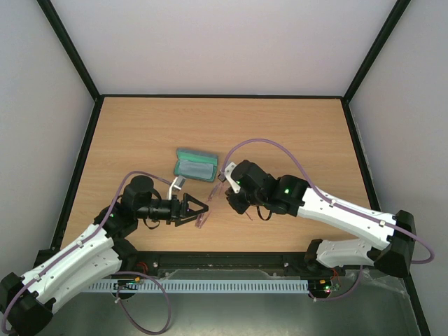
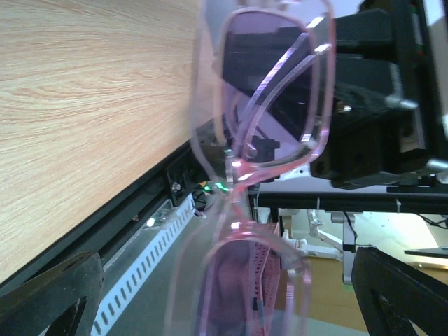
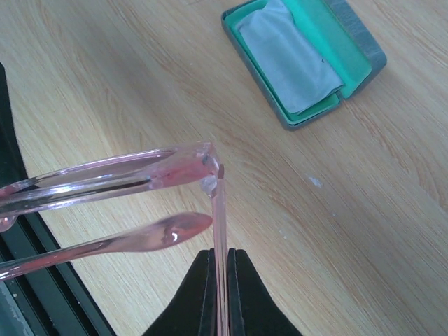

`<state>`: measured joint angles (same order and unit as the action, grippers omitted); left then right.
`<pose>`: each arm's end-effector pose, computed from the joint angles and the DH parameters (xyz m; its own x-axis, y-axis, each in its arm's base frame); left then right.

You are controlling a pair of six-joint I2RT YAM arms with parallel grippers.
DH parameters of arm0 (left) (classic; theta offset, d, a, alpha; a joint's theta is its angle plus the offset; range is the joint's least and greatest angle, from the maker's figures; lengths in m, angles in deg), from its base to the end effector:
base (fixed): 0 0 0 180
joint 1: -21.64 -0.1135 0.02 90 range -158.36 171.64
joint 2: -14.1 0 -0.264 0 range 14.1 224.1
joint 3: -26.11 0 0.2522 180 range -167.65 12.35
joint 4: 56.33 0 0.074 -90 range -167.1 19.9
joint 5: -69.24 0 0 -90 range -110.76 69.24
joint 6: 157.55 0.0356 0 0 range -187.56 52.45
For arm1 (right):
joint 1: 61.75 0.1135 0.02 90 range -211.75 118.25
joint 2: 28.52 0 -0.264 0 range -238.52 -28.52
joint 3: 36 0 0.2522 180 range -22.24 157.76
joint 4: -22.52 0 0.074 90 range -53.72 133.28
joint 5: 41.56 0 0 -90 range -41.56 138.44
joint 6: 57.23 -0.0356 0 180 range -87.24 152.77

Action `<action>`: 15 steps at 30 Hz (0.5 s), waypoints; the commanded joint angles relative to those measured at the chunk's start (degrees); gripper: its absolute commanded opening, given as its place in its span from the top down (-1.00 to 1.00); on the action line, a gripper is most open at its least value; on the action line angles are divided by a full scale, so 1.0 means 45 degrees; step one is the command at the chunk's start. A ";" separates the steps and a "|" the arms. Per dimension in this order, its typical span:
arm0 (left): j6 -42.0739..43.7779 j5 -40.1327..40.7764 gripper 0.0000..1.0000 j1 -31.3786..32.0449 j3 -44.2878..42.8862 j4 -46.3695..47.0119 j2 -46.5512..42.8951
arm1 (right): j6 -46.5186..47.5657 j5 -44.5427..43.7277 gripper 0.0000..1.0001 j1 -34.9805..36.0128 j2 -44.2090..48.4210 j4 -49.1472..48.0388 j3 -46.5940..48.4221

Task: Organize the sunglasses
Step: Fold the sunglasses.

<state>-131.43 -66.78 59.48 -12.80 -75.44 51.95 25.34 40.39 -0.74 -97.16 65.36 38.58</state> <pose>0.1087 -0.1169 0.2496 -0.9753 -0.0319 -0.2184 0.2057 0.2273 -0.9518 0.1314 0.2268 0.3199 -0.3935 -0.4461 -0.8038 -0.7674 0.6409 0.0200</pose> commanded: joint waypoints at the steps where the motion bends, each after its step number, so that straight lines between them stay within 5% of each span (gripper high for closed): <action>1: -0.0465 -0.0710 -0.98 -0.0051 0.0010 0.0934 0.0053 | 0.0541 0.0426 0.97 -0.0077 -0.0290 0.0472 0.0431; 15: -0.0567 -0.0744 -0.99 0.0008 0.0767 0.1522 0.0279 | 0.0885 0.0809 0.97 -0.0064 -0.1227 0.0018 0.0984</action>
<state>-133.75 -69.03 59.48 -10.00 -69.82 53.22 27.92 43.16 -0.78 -101.14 64.90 40.85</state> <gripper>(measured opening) 0.993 0.034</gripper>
